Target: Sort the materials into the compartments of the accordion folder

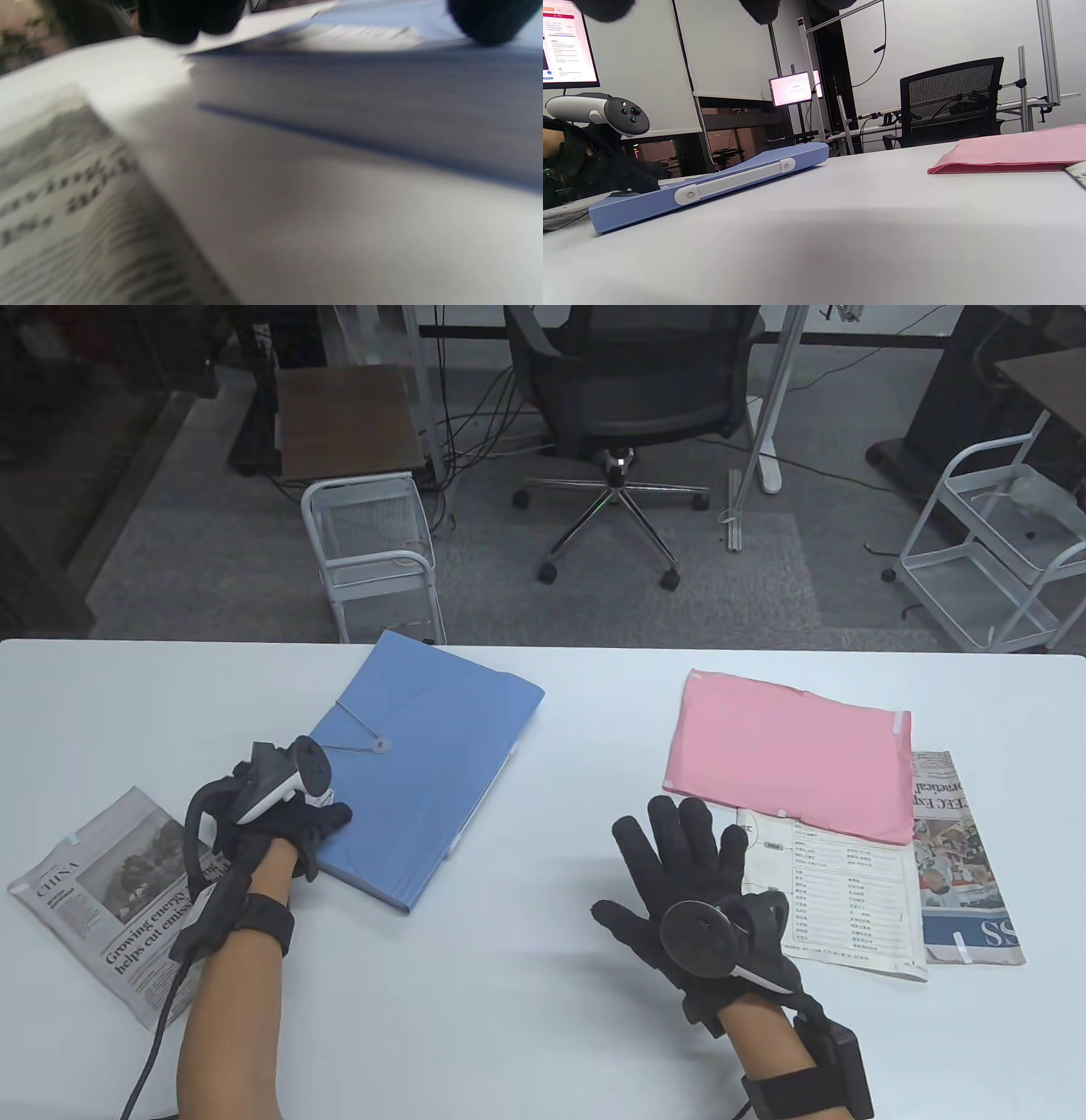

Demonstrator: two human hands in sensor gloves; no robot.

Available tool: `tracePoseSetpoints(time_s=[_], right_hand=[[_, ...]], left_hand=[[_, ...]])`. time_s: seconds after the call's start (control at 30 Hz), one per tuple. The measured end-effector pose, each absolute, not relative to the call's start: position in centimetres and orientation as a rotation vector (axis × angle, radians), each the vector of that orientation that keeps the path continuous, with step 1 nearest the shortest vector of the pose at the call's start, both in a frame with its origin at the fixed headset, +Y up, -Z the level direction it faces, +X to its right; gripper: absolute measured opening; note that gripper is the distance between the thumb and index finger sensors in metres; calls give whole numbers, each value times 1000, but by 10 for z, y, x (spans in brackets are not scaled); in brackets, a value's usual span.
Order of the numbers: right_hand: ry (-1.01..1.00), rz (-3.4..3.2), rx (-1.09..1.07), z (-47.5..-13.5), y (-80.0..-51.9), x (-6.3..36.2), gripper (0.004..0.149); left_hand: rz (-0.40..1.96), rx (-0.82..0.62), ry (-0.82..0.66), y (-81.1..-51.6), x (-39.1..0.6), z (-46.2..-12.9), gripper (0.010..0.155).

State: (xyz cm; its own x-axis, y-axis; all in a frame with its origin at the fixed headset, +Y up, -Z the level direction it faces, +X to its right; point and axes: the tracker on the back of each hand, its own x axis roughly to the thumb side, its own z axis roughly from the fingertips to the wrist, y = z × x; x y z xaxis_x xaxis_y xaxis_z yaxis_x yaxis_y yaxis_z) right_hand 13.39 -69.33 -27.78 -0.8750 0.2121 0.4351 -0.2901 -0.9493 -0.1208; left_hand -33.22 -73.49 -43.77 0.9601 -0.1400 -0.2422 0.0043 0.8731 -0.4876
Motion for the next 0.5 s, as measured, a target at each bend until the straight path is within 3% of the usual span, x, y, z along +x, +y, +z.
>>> tracePoseSetpoints(time_s=[0.03, 0.1, 0.23, 0.37, 0.5], right_hand=[[-262, 2800, 617, -279, -694, 134, 83], [-252, 2803, 613, -281, -696, 134, 84], [-250, 2815, 612, -281, -697, 133, 83], [-261, 2821, 615, -281, -697, 133, 84], [-274, 2814, 612, -281, -695, 133, 84]], left_hand=[[72, -550, 311, -739, -338, -440, 117], [144, -513, 366, -737, -342, -442, 121], [-9, -571, 377, -734, -340, -452, 121], [48, -636, 405, -740, -343, -455, 124], [56, -572, 411, -738, -344, -451, 123]])
